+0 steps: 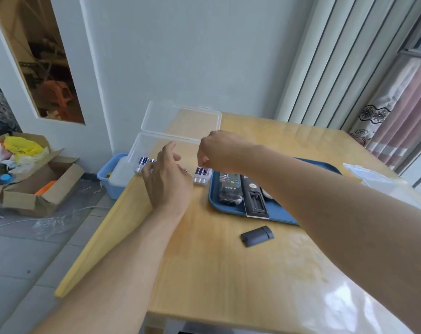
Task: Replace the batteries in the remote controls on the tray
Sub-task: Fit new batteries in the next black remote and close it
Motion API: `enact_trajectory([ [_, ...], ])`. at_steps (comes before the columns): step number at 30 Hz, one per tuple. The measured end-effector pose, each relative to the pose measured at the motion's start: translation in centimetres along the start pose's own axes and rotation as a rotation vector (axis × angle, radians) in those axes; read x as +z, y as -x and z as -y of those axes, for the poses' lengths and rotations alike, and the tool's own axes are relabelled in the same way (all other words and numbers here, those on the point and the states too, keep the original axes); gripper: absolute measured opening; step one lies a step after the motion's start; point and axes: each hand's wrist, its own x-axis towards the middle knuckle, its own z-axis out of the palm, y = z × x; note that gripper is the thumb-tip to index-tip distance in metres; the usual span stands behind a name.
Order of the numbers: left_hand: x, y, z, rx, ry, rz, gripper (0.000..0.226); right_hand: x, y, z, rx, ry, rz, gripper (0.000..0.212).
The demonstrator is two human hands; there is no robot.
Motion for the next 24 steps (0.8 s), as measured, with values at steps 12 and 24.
enact_trajectory([
  [12, -0.4, 0.0, -0.5, -0.056, 0.011, 0.019, 0.056, -0.7, -2.2, 2.4, -0.016, 0.121, 0.233, 0.037],
  [24, -0.6, -0.4, -0.9, -0.069, 0.036, 0.033, 0.053, 0.2, -5.9, 2.1, -0.097, 0.307, 0.360, 0.042],
])
